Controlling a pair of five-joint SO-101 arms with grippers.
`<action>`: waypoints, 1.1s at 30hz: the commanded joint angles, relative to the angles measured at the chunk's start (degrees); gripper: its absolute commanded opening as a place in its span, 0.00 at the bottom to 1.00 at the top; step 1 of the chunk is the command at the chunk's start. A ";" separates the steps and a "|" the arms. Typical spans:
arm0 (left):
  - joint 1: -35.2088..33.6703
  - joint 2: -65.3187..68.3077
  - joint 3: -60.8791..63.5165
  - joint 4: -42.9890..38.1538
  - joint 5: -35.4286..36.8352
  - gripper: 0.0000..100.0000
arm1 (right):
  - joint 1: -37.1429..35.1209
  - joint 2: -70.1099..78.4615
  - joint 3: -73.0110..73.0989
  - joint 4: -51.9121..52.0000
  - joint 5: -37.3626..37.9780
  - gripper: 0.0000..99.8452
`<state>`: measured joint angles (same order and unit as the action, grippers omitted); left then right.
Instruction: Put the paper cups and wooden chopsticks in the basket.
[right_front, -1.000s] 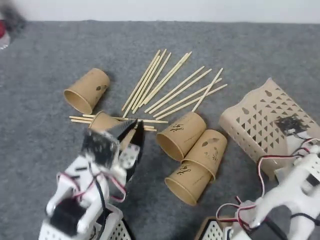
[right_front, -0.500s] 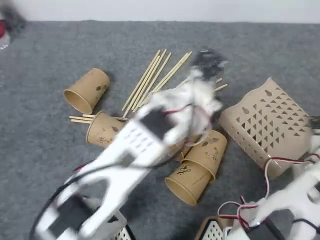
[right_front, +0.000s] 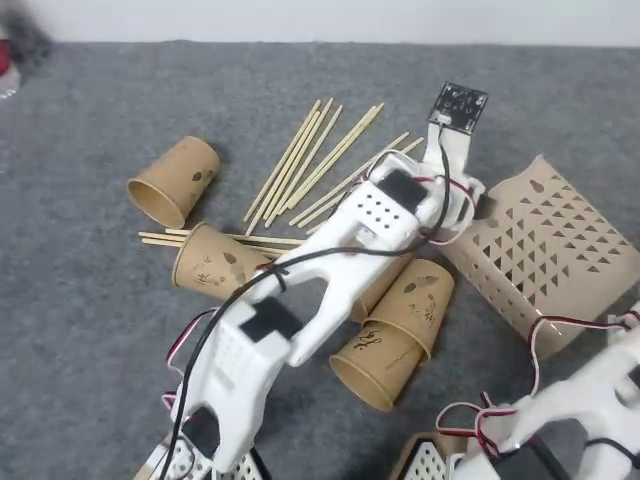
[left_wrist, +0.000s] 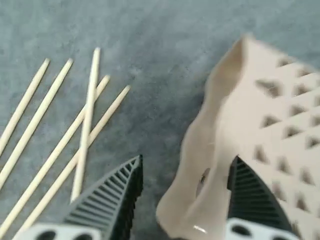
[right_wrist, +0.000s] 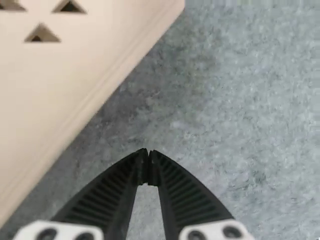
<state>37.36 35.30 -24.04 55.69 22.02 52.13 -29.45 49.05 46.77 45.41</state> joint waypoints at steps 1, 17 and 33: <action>-0.44 3.25 -8.92 6.68 0.62 0.27 | 1.27 -1.10 -0.70 -5.32 -4.31 0.01; 8.62 11.69 -22.64 17.93 0.44 0.27 | 3.56 -0.31 -1.85 -10.51 -5.54 0.01; 10.20 11.08 -23.43 17.85 0.70 0.27 | -4.88 43.56 -12.57 -22.20 -0.97 0.01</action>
<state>44.31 47.34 -45.76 73.01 22.55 51.25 7.03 40.53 25.32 43.91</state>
